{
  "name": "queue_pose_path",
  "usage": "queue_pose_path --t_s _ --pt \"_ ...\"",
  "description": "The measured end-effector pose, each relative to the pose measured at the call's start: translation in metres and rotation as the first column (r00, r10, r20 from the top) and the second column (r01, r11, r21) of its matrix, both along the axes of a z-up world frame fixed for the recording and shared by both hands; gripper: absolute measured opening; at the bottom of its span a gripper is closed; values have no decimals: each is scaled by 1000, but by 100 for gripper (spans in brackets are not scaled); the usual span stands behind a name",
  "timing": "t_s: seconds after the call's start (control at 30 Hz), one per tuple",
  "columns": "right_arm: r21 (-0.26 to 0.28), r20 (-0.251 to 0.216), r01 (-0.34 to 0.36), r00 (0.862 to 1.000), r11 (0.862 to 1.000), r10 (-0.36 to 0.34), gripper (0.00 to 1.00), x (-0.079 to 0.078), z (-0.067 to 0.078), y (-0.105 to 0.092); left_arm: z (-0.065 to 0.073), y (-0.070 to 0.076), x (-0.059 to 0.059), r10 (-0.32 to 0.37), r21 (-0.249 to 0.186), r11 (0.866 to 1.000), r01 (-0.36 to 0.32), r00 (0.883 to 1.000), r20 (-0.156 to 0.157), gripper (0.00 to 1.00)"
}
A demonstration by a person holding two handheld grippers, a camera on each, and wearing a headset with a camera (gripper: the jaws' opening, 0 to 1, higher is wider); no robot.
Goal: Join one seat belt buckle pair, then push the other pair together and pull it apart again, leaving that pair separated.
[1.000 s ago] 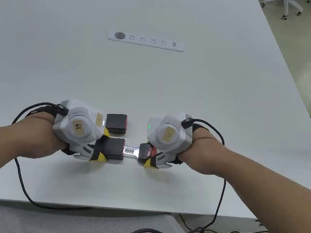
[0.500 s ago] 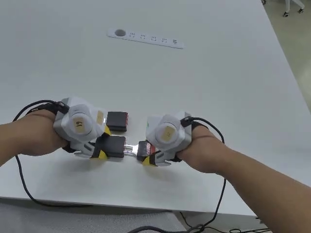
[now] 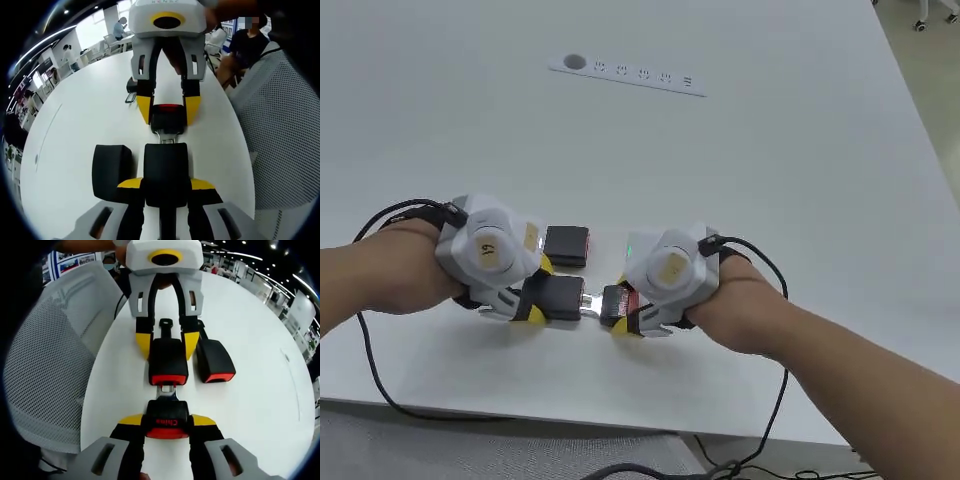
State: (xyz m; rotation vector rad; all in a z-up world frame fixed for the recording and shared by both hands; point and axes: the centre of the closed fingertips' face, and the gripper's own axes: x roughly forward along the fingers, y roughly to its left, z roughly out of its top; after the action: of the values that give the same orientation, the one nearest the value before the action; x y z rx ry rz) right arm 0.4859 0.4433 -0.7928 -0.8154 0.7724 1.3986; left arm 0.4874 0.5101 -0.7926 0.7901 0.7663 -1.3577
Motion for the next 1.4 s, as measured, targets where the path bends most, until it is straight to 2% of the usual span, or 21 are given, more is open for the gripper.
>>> queue_pose_path --t_s 0.1,0.2,0.37,0.47,0.6,0.83,1.2,1.23,1.3,1.4 --pt "16 16 9 1000 1000 -9 29 1 1 0 0 0 1 1 1 1000 -1 1000 -5 33" --pt "30 11 26 1000 999 -26 29 2 0 1 -1 0 1 4 -3 1000 -4 1000 -13 33" --pt "21 6 20 1000 1000 -20 29 2 -2 5 -1 0 1 9 -13 1000 -10 1000 -30 33" --pt "16 4 14 1000 1000 -14 28 1 3 5 -1 -1 0 6 -18 1000 -6 999 -36 33" --pt "15 3 5 1000 1000 -5 28 3 -2 8 -1 -1 0 3 -17 1000 -4 999 -34 33" --pt "12 4 -12 1000 1000 12 28 3 1 19 -1 -1 1 0 -18 1000 -1 999 -34 33" --pt "8 6 -17 1000 1000 17 28 3 0 22 1 -1 1 1 -18 1000 -2 999 -35 33" --pt "3 3 6 1000 1000 -6 28 3 2 20 0 -1 0 4 -18 1000 -5 999 -40 33" --pt "-4 9 -11 1000 1000 11 28 6 -3 19 -1 -2 0 -3 -22 1000 2 999 -36 33" --pt "-4 10 -9 1000 1000 9 28 5 -3 20 -1 -2 0 4 -29 1000 -5 999 -35 33"
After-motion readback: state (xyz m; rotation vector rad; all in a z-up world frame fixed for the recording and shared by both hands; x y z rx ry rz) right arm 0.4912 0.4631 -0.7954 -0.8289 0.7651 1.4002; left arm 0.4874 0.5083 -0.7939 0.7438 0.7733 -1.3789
